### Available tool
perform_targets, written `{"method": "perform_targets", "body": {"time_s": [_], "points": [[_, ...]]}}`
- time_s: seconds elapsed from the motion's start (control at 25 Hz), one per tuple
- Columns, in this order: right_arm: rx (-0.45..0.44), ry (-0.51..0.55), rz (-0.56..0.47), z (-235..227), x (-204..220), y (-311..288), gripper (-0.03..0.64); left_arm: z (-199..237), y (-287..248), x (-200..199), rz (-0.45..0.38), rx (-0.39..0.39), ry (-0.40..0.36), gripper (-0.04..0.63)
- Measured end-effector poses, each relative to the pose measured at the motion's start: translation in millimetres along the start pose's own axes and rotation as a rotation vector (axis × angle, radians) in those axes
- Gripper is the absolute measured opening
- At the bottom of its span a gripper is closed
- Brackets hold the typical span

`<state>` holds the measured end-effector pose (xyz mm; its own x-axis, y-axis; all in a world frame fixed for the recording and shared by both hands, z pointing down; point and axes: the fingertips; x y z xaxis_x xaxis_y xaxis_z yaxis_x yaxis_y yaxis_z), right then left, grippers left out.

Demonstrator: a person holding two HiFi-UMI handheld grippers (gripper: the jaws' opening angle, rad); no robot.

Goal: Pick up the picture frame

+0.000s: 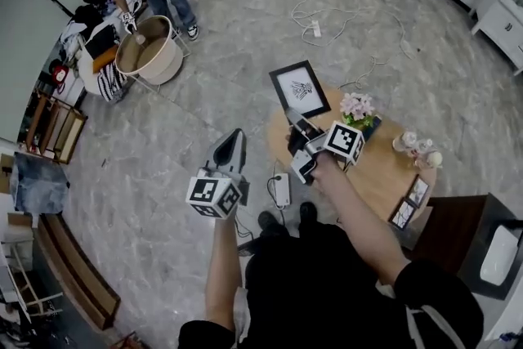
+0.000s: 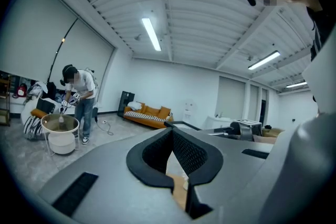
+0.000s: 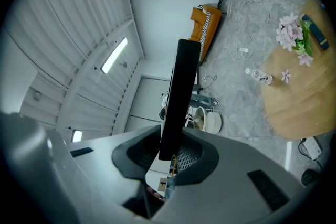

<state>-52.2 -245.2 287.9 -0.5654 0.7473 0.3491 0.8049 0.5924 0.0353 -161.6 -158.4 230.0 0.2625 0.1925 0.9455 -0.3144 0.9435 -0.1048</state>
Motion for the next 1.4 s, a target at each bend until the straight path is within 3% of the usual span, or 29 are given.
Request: {"method": "perform_targets", "body": {"time_s": [0.44,1.4], "points": [[-0.048,0.017,0.037,68.4,-10.9,-22.6,0.075,4.4,2.4,-32.3,-0.025,-0.009,-0.004,0.012],[-0.032,0.015,0.085,59.1,-9.4,-26.8,0.075,5.3,3.3,-28.6,-0.010,-0.030,0.024,0.012]]}}
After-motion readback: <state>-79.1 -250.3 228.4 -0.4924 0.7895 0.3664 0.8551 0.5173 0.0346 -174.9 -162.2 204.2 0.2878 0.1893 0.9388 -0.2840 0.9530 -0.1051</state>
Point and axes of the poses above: the fingertips, and each gripper's own axes: y backward along the fingers, z to its left, x out of its underside, and after that the axes turned 8 degrees about y, right-handed
